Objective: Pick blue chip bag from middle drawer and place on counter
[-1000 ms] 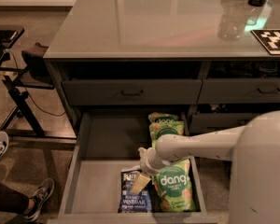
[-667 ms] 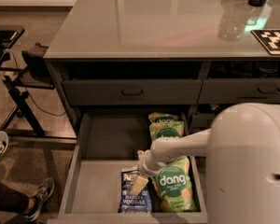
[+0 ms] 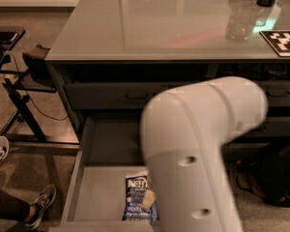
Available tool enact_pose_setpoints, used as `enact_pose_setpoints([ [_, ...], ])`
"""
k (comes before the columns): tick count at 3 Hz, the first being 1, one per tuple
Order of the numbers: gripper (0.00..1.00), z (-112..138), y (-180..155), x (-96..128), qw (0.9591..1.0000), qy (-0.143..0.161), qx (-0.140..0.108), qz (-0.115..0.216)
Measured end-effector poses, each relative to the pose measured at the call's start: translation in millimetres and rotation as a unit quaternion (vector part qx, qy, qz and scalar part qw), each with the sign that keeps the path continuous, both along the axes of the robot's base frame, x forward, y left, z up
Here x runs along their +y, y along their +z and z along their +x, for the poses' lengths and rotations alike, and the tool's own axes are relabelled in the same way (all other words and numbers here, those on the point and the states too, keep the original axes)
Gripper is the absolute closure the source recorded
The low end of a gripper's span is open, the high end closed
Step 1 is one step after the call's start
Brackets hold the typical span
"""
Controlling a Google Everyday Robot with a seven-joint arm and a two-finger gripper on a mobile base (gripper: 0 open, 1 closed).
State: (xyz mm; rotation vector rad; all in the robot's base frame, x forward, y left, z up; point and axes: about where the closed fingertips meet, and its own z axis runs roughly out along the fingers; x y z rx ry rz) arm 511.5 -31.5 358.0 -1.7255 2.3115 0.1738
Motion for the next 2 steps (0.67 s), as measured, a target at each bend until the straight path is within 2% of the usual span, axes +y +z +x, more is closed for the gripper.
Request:
enact_pose_setpoints([
  [1, 0.00, -8.3, -16.2, -1.1, 0.9990, -0.005, 0.020, -0.041],
  [2, 0.00, -8.3, -16.2, -1.1, 0.9990, -0.005, 0.020, -0.041],
])
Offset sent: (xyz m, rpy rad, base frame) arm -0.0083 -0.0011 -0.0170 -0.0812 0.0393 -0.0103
